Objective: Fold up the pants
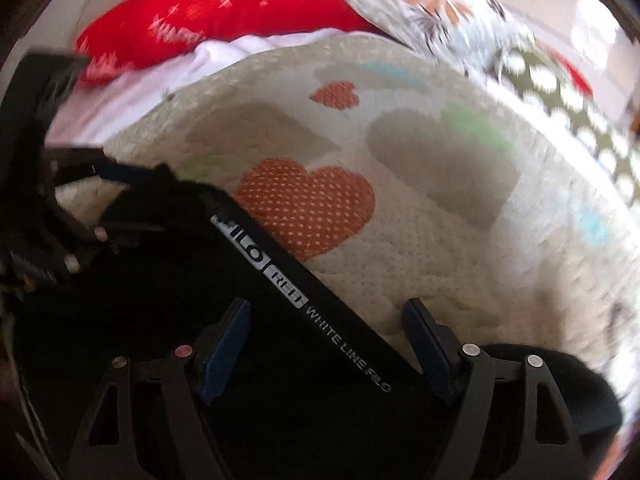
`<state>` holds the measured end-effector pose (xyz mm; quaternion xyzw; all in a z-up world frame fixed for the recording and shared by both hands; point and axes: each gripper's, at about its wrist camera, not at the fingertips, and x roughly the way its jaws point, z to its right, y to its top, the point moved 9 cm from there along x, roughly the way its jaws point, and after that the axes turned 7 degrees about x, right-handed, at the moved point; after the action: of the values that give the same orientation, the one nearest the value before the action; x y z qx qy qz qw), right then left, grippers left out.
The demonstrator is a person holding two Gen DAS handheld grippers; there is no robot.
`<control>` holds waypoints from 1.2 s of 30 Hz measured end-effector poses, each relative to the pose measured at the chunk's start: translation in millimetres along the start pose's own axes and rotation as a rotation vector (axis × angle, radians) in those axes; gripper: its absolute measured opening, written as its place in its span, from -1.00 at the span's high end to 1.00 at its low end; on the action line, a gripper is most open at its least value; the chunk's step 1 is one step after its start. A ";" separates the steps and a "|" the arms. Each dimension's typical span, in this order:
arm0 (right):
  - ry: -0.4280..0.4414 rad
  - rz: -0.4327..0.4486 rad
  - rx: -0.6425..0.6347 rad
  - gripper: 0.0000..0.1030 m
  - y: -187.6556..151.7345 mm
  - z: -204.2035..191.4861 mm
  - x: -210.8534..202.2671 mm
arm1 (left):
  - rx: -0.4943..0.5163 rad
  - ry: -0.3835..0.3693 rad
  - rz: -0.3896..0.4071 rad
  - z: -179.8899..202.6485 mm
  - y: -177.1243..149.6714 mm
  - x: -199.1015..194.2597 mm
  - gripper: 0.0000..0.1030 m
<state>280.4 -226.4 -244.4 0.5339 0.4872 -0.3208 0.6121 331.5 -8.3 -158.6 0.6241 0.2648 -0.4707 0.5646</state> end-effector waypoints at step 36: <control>0.059 0.318 0.302 -0.43 -184.7 -70.1 -203.5 | -0.104 0.042 0.267 47.1 -222.7 -112.1 0.40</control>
<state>29.0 -226.0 -113.2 0.6987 0.3611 -0.2737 0.5536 79.2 18.8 -156.9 0.6333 0.2153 -0.3638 0.6482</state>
